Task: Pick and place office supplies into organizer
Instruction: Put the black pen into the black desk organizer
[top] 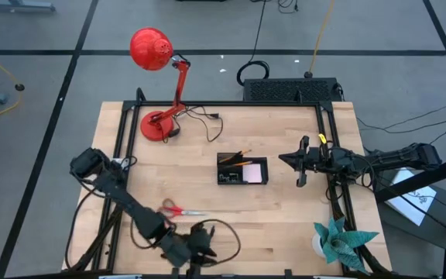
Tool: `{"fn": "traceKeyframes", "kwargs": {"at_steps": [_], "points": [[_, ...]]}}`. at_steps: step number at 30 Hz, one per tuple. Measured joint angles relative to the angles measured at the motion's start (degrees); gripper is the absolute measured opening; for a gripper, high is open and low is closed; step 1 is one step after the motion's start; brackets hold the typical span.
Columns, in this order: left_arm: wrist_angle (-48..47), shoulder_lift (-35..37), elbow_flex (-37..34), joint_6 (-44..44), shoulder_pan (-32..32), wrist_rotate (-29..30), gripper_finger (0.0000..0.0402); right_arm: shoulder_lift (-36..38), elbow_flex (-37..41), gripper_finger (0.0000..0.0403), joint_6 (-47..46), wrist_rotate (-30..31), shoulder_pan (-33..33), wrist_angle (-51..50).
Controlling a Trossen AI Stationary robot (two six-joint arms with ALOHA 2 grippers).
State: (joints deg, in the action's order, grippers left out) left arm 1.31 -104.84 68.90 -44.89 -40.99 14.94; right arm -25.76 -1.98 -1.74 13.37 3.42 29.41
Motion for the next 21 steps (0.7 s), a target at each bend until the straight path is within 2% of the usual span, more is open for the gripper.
{"fn": "traceKeyframes", "kwargs": {"at_steps": [3, 6, 8, 10, 14, 18, 21], "points": [[1.81, 0.03, 0.13, -6.81, -2.07, 6.96, 0.0093, 0.0, 0.01, 0.0004, 0.02, -0.07, -0.01, -0.02], [-3.66, -0.52, 2.97, -11.84, -5.2, 16.88, 0.0092, 0.0, 0.0, 0.0004, 0.17, -0.09, 0.0, 0.09], [-8.51, -2.15, 7.03, -16.86, -6.57, 19.63, 0.0092, 0.06, 0.0, 0.0004, 0.98, -0.11, -0.02, 0.11], [-16.5, -4.44, 12.75, -20.67, -7.52, 20.48, 0.0092, 0.07, 0.01, 0.0004, 0.91, -0.1, 0.0, 0.03], [-32.11, -11.52, 29.16, -24.83, -6.73, 20.78, 0.0092, 0.09, 0.0, 0.0004, 0.72, -0.09, -0.02, -0.83], [-48.81, -19.07, 42.98, -32.64, -3.15, 19.74, 0.0092, 0.09, 0.0, 0.0004, 0.85, -0.11, 0.0, -1.01], [-54.16, -23.29, 48.9, -38.7, 1.12, 15.04, 0.0092, 0.09, 0.0, 0.0004, 0.74, -0.11, 0.0, -1.22]]}}
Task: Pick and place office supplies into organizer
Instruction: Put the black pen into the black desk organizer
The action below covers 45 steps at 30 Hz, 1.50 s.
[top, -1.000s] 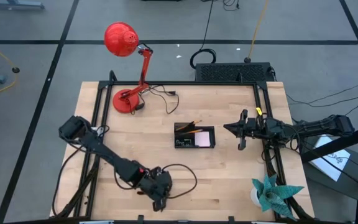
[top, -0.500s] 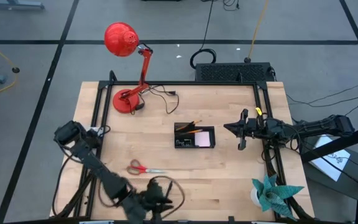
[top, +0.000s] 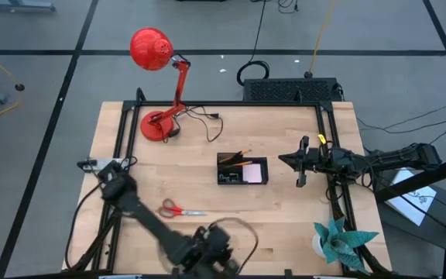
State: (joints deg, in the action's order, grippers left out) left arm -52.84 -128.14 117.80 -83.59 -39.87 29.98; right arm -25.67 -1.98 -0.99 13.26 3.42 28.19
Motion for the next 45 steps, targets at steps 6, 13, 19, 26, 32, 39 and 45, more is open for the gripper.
{"fn": "traceKeyframes", "kwargs": {"at_steps": [6, 13, 19, 26, 32, 39, 45], "points": [[-4.18, -5.03, 0.68, -2.11, 6.41, -15.7, 0.0092, 0.03, 0.0, 0.0004, 0.15, 0.07, 0.0, 0.25], [-15.55, -5.35, 0.67, -3.52, 7.97, -22.54, 0.0093, 0.09, 0.0, 0.0004, 0.59, 0.13, 0.0, 0.84], [-15.83, -5.09, 0.67, 1.34, 8.04, -24.64, 0.0093, 0.09, 0.0, 0.0004, -0.07, 0.15, 0.0, 0.78], [-14.76, -5.4, 0.67, 2.68, 8.72, -25.07, 0.0093, 0.09, 0.0, 0.0004, -1.29, 0.13, 0.0, 0.71], [-14.63, -5.41, 0.66, 5.06, 9.04, -25.05, 0.0093, 0.09, 0.0, 0.0004, -1.31, 0.04, 0.0, 0.71], [-11.64, -6.05, -3.58, 5.3, 8.63, -25.67, 0.0133, 0.09, 0.0, 0.0004, -1.31, 0.0, 0.0, 0.65], [-10.18, -6.01, -5.32, 3.38, 9.31, -27.57, 0.0231, 0.09, 0.0, 0.0004, -1.31, 0.0, 0.0, 0.65]]}}
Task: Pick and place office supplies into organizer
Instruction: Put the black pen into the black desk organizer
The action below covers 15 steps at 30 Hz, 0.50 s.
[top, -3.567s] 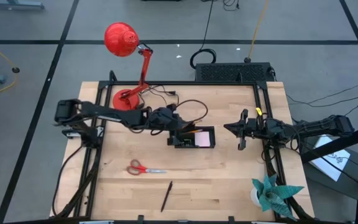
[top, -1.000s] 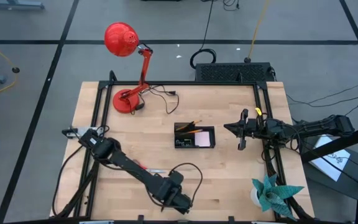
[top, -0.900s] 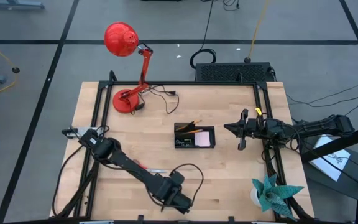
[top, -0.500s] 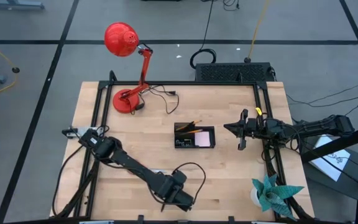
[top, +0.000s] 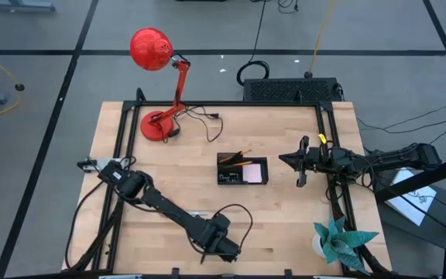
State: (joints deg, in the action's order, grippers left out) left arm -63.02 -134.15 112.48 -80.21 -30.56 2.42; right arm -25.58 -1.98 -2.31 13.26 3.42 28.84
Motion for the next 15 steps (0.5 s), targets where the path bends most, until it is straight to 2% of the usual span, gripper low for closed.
{"fn": "traceKeyframes", "kwargs": {"at_steps": [4, 7, 11, 15], "points": [[-0.21, 0.04, 0.01, 0.16, 0.77, 0.01, 0.0284, 0.0, 0.01, 0.0004, -0.02, -0.02, 0.0, 0.0], [-0.16, 0.04, -0.04, 0.21, 1.15, 0.23, 0.0306, 0.01, 0.0, 0.0004, -0.02, -0.02, 0.0, 0.0], [-0.03, 0.07, -2.7, 0.12, 1.46, -0.51, 0.031, 0.02, 0.0, 0.0004, -0.02, -0.04, 0.0, -0.41], [3.74, 0.87, -7.38, -1.61, 1.42, -2.96, 0.0296, 0.02, 0.0, 0.0004, 0.05, -0.04, 0.0, -0.78]]}}
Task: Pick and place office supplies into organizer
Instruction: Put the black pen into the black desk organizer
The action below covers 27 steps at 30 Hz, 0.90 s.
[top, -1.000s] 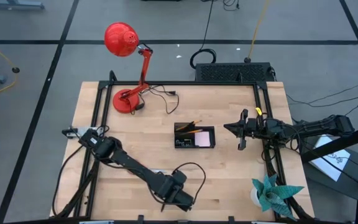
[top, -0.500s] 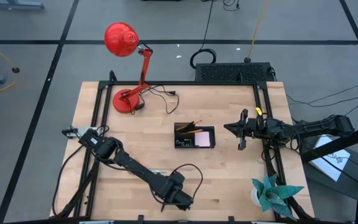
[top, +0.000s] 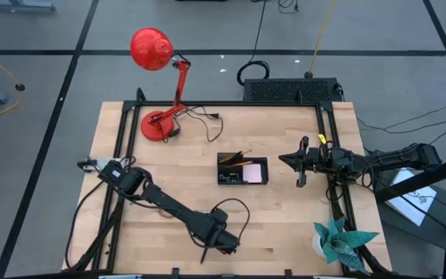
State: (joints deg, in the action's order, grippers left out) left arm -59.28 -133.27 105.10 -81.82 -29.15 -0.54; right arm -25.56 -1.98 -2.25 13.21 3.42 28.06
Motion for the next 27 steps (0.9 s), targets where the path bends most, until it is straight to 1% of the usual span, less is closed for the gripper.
{"fn": "traceKeyframes", "kwargs": {"at_steps": [4, 7, 17, 21, 24, 27], "points": [[2.76, 0.0, -2.19, 0.65, 0.0, -0.42, 0.0271, 0.0, 0.0, 0.0004, 0.34, 0.0, 0.0, 0.04], [2.66, -0.03, -2.44, 1.2, 0.05, -0.45, 0.0241, 0.0, 0.01, 0.0004, 0.34, 0.0, 0.0, 0.06], [3.0, -0.09, -2.58, 6.26, -0.13, -1.11, 0.0103, 0.0, 0.0, 0.0004, 0.33, 0.0, 0.0, -0.07], [3.4, 0.42, -2.68, 8.65, -0.17, -0.77, 0.0055, 0.0, 0.0, 0.0004, 0.32, -0.02, 0.0, -0.42], [3.71, 1.1, -2.71, 10.62, -0.22, 0.8, 0.003, 0.0, 0.0, 0.0004, 0.34, -0.02, 0.0, -0.46], [5.31, 2.08, -2.25, 13.81, -0.43, 5.0, 0.0021, 0.0, 0.0, 0.0004, 0.32, -0.02, 0.0, -0.44]]}}
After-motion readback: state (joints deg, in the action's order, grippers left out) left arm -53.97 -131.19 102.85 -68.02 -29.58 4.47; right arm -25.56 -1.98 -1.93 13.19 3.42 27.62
